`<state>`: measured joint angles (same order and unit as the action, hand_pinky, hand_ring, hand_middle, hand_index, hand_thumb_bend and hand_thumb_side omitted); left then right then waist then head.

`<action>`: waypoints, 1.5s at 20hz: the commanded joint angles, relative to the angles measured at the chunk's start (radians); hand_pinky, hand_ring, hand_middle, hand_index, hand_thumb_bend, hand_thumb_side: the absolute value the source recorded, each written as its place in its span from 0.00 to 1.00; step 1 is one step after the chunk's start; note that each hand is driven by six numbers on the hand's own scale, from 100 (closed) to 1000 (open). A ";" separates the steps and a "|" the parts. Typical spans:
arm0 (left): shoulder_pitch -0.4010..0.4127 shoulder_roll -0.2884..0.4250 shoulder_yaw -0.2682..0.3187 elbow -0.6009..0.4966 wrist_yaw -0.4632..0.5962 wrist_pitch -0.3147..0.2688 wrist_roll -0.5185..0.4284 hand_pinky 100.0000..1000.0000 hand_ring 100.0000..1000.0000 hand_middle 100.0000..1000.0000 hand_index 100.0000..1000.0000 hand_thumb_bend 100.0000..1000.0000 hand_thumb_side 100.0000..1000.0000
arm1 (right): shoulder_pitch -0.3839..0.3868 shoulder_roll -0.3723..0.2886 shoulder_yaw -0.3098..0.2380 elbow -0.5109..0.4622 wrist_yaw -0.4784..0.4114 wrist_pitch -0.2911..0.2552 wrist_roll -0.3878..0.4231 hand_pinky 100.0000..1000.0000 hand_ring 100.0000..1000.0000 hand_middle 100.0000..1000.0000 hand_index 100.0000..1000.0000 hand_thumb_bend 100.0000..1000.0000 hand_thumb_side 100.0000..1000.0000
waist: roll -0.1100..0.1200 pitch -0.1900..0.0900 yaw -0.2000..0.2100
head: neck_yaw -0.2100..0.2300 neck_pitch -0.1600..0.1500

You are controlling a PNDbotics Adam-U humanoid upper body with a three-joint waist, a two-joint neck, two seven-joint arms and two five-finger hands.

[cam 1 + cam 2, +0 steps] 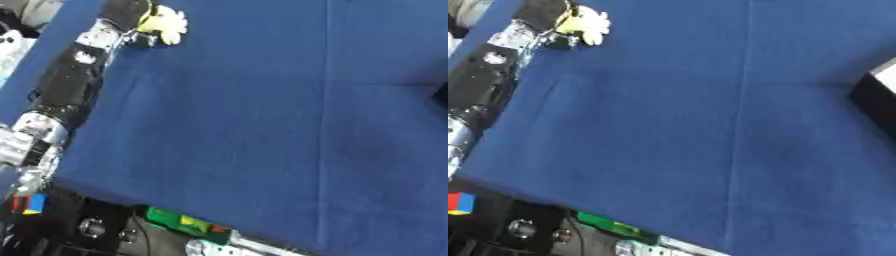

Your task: Pick up the objects with one hand, pass them to the other hand, and then place them into the box on the other side of the table.

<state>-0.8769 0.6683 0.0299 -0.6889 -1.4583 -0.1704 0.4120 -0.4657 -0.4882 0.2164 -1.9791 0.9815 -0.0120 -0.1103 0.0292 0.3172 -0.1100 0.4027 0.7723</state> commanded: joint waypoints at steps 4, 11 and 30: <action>-0.002 0.043 -0.013 -0.093 0.069 -0.052 0.010 0.60 0.38 0.29 0.38 0.16 0.06 | -0.009 -0.016 0.002 -0.021 0.002 -0.004 0.010 0.83 0.82 0.73 0.94 0.00 0.00 | 0.006 -0.040 0.011 | -0.021 -0.002; 0.036 0.054 -0.042 -0.247 0.169 -0.138 -0.032 0.60 0.36 0.28 0.36 0.12 0.02 | -0.012 -0.014 0.024 -0.021 0.008 -0.020 0.036 0.83 0.81 0.73 0.94 0.00 0.00 | 0.021 -0.083 0.033 | -0.063 -0.002; 0.145 -0.006 -0.368 -0.718 0.458 -0.420 0.028 0.63 0.35 0.27 0.33 0.00 0.03 | -0.114 0.007 0.173 -0.021 -0.080 -0.133 0.167 0.84 0.87 0.82 0.97 0.00 0.00 | 0.043 -0.170 0.075 | -0.178 -0.002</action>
<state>-0.7198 0.6477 -0.3297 -1.3648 -1.0218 -0.5718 0.4477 -0.5618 -0.4776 0.3853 -1.9791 0.9146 -0.1382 0.0469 0.0741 0.1682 -0.0363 0.2312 0.7725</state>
